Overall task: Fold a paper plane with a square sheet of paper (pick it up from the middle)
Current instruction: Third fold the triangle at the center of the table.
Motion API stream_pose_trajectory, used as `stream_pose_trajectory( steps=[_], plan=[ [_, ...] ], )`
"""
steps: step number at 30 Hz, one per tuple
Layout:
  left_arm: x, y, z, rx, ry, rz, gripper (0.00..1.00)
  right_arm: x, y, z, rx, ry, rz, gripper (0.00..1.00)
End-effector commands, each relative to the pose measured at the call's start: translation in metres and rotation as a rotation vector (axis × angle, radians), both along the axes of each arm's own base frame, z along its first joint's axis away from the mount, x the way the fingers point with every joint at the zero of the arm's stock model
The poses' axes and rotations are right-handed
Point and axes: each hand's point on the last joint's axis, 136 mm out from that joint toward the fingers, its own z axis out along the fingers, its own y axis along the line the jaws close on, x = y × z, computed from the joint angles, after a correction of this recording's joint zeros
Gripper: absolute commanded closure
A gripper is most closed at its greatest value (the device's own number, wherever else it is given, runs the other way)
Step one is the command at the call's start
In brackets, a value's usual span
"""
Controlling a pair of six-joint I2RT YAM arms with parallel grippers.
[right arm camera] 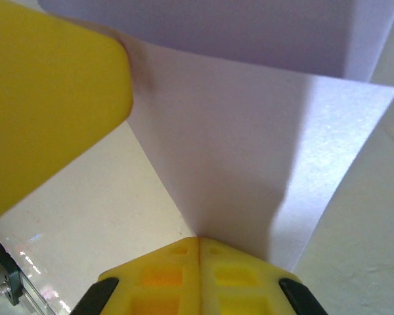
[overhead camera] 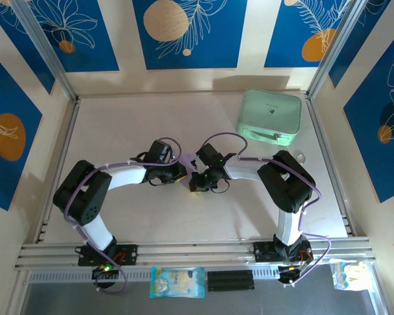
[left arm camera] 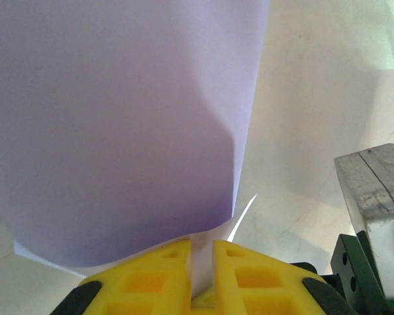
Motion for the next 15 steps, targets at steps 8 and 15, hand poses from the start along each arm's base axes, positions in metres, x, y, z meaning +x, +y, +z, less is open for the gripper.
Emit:
stream_pose_trajectory(
  steps=[8,15],
  plan=[
    [0.009,0.016,-0.019,0.070,-0.003,0.015,0.83,-0.013,-0.015,-0.023,-0.089,0.071,0.004,0.94],
    [0.008,0.025,-0.030,0.089,0.023,0.029,0.84,-0.017,-0.019,-0.026,-0.098,0.084,0.001,0.94]
  ],
)
